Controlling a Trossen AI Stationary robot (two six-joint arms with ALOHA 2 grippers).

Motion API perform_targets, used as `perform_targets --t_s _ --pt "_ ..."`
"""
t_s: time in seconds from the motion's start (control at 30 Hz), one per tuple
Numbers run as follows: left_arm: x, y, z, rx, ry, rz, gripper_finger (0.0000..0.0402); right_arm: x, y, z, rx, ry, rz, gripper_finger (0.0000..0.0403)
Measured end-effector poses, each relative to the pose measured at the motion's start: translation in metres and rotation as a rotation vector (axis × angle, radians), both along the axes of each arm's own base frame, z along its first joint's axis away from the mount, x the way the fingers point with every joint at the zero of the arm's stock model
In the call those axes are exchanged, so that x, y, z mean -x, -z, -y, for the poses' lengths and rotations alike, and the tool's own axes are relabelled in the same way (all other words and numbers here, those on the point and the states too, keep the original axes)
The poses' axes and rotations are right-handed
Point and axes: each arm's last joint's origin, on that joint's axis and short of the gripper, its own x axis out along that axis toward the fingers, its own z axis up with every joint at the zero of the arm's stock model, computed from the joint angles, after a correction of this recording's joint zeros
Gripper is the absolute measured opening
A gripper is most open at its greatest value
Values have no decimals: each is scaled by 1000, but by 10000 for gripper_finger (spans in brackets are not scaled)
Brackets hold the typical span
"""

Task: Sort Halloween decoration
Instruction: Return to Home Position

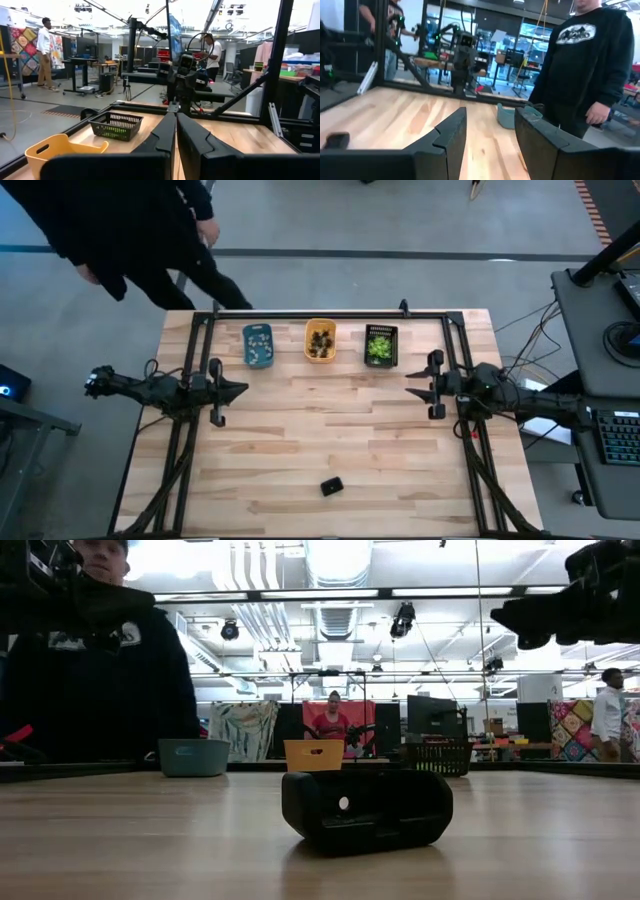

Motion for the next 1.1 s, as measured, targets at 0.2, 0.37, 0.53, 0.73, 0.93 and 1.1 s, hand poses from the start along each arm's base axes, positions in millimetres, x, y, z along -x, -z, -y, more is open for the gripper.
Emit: perform_targets --t_s 0.2,0.37,0.53,0.73,0.93,1.1 --pt "0 1 0 8 -9 -10 0 0 6 0 93 10 -58 157" --pt "0 3 -1 14 -51 -27 0 0 8 0 149 14 -77 157" --pt "-2 5 -1 5 -61 -55 0 0 8 1 162 34 -77 157" --pt "-3 5 -1 -3 -61 -80 0 0 8 1 88 39 -79 155" --pt "-4 3 0 -6 -61 -87 0 0 8 1 -32 29 -77 160" --pt "-5 3 0 -10 -61 -100 0 0 8 1 -88 25 -76 155"
